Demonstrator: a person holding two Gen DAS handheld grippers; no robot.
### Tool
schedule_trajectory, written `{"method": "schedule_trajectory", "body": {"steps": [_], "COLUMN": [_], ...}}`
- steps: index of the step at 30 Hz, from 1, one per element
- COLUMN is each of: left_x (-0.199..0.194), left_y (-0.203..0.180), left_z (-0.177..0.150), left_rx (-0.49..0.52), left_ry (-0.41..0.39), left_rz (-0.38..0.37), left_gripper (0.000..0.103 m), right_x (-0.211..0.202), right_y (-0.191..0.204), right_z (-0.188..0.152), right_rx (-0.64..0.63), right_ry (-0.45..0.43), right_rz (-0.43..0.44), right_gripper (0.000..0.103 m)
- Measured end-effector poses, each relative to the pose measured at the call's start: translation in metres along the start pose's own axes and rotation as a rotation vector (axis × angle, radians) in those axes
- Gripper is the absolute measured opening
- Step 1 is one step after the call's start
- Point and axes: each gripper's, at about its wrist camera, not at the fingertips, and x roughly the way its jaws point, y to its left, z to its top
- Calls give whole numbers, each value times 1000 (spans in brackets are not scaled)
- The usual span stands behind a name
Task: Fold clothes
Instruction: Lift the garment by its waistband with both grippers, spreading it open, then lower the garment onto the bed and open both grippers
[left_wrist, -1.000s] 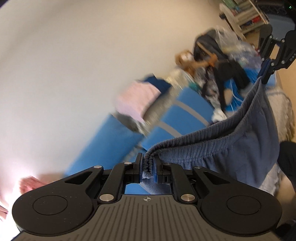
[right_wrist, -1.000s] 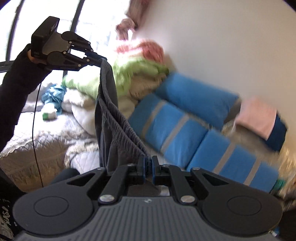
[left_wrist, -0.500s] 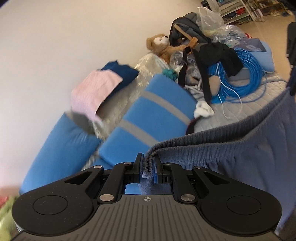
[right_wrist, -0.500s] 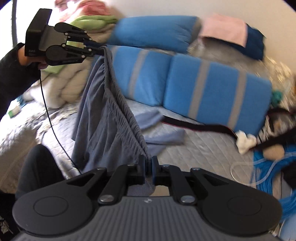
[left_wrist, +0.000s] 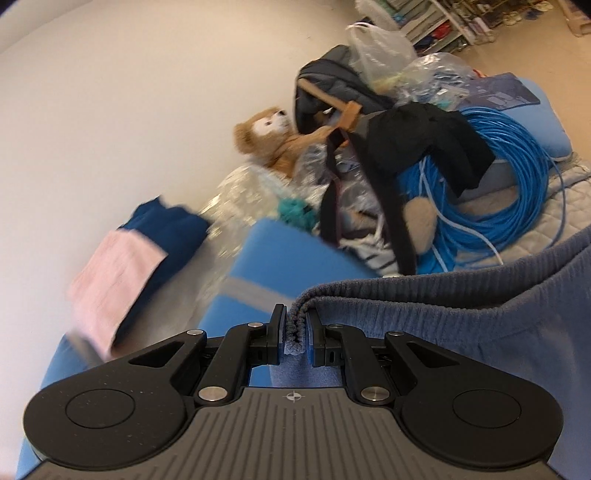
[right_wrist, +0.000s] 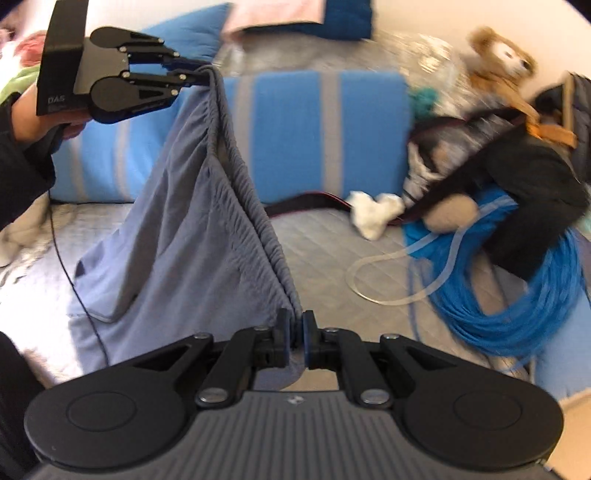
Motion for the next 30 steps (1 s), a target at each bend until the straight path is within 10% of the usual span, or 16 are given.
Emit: {"method": "schedule_trajectory", "body": {"steps": [11,30], "left_x": [109,243], "left_y": [-76,-172], "left_z": [45,19], "left_rx": [-11,20], "left_ry": [-54,112], "left_rz": [-97,-232], "left_gripper": [10,16], "right_x": [43,130], "right_y": [-84,-139], "right_z": [-32,-76], "right_rx": [152,273], "right_ry": [57,168], "right_rz": [-154,-172], "right_gripper": [0,0]}}
